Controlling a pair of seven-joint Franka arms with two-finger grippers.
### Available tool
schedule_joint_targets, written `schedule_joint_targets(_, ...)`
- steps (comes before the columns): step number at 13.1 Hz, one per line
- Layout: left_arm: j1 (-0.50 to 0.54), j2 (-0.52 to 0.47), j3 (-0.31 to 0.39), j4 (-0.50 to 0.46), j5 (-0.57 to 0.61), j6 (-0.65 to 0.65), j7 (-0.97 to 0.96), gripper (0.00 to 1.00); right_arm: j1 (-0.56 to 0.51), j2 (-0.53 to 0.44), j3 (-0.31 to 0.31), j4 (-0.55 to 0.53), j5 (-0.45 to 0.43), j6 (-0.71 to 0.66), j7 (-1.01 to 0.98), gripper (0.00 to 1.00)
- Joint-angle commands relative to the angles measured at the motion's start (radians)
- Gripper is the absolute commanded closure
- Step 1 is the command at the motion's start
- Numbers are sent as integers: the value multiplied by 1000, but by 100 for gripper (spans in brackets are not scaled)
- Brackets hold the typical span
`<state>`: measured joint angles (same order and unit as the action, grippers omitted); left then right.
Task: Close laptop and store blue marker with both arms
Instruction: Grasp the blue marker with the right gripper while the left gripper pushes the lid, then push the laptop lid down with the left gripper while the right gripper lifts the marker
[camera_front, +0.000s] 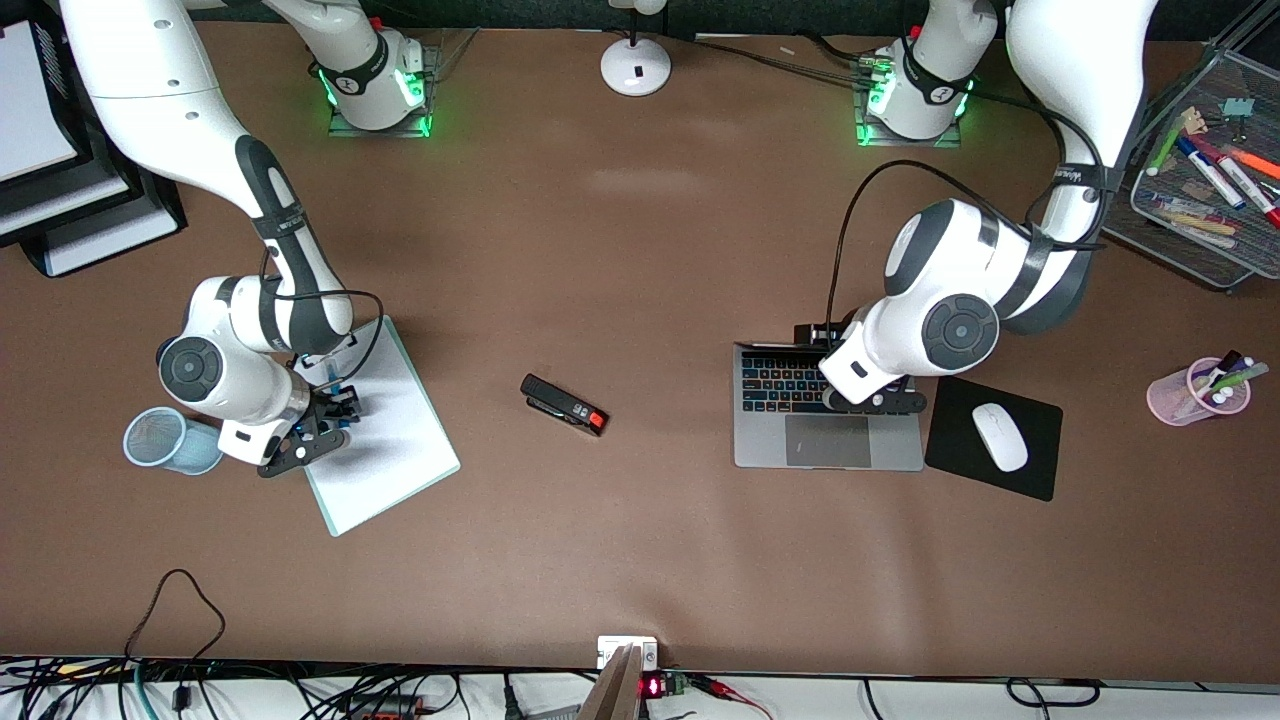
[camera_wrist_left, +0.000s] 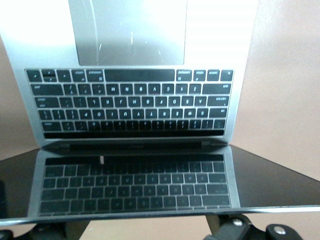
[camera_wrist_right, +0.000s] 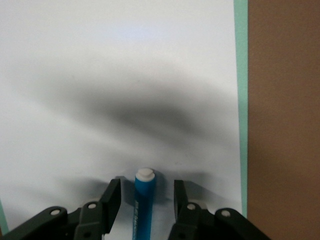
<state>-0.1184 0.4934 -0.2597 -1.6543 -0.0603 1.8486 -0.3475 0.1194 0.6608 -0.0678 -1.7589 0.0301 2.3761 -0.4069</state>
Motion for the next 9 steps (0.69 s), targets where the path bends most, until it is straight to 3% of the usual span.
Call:
schedule_joint_targets(1,-3,34,4,24,-16,24,-4,0,-3,-24,3,-33,-9,11,0,56)
schedule_joint_targets(4,-1,56,4,63,-13,26,-4,0,-3,-23,3,-33,-9,11,2,62)
schedule_joint_targets(9,-3,82,5,93,-13,26,-5,0,-3,-23,3,-33,-9,9,2,81)
